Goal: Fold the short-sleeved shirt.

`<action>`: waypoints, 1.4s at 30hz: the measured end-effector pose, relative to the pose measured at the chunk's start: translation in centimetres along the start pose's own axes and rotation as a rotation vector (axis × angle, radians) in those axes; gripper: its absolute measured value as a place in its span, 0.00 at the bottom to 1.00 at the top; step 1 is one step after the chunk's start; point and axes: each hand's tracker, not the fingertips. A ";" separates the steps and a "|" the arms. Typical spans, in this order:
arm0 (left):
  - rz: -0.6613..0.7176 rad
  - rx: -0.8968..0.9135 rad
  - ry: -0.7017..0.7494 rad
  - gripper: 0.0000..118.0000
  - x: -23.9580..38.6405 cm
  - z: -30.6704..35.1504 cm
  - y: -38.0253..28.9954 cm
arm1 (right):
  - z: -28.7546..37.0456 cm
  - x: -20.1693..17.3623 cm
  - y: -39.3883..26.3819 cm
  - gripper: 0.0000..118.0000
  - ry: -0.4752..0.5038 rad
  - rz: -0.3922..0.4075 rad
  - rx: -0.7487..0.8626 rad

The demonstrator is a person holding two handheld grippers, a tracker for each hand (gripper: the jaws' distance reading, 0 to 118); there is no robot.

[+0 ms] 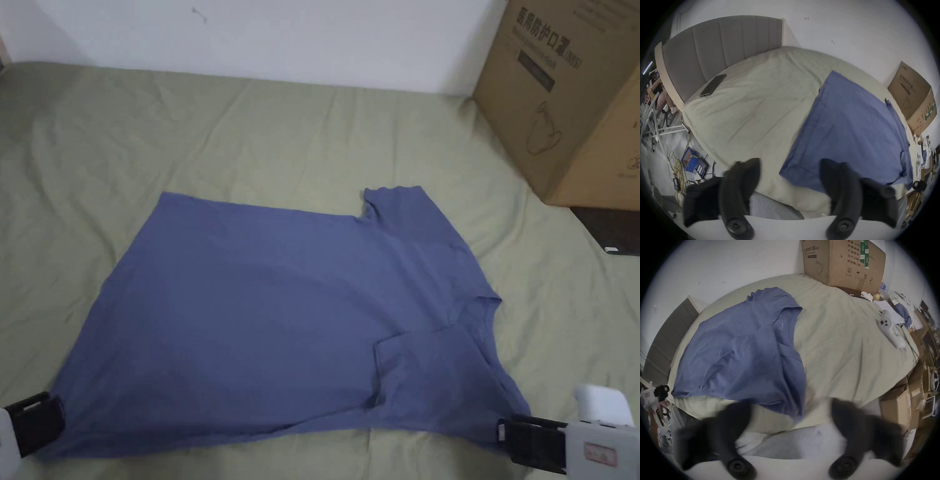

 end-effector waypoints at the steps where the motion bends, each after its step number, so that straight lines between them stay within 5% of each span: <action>1: 0.006 0.032 0.004 0.84 -0.1 0.7 0.6 | 1.1 0.0 0.3 0.91 0.017 0.027 0.114; 5: -0.037 0.260 -0.071 0.84 1.3 4.6 3.0 | 7.2 -3.6 2.5 0.98 -0.089 -0.009 0.208; 8: -0.121 0.417 -0.089 0.84 4.1 7.1 4.2 | 9.3 -5.3 4.1 0.98 0.027 0.029 0.372; 13: -0.252 0.589 -0.145 0.84 8.9 9.5 4.8 | 12.3 -10.0 5.6 0.97 0.035 0.103 0.602; 16: -0.313 0.611 -0.180 0.82 10.7 9.4 4.8 | 13.3 -12.4 6.1 0.72 0.055 0.137 0.685; 17: -0.324 0.626 -0.195 0.75 11.3 9.5 4.6 | 13.4 -13.0 6.3 0.46 0.073 0.126 0.686; 19: -0.326 0.638 -0.226 0.41 12.1 9.7 4.3 | 12.7 -12.8 6.5 0.09 0.090 0.087 0.704; 20: -0.325 0.634 -0.237 0.07 12.4 9.6 4.3 | 12.4 -12.7 6.5 0.00 0.071 0.061 0.732; 21: -0.328 0.619 -0.242 0.00 12.7 9.4 4.1 | 12.2 -12.8 6.5 0.00 0.070 0.069 0.728; 32: -0.283 0.461 -0.270 0.00 12.0 7.9 4.7 | 11.9 -14.1 5.9 0.00 0.143 0.041 0.676; 33: -0.280 0.435 -0.249 0.07 11.7 7.5 5.0 | 11.9 -14.2 5.9 0.00 0.145 0.043 0.673; 34: -0.263 0.409 -0.226 0.28 11.3 7.2 5.4 | 11.8 -14.2 5.9 0.00 0.145 0.044 0.671; 35: -0.252 0.345 -0.238 0.72 10.6 6.5 6.0 | 11.8 -14.3 5.8 0.00 0.152 0.046 0.663; 36: -0.225 0.267 -0.243 0.88 9.9 5.6 6.6 | 11.7 -14.4 5.8 0.00 0.157 0.046 0.658; 42: -0.256 0.082 -0.063 0.96 5.4 1.3 5.2 | 11.1 -14.7 5.1 0.00 0.154 0.068 0.632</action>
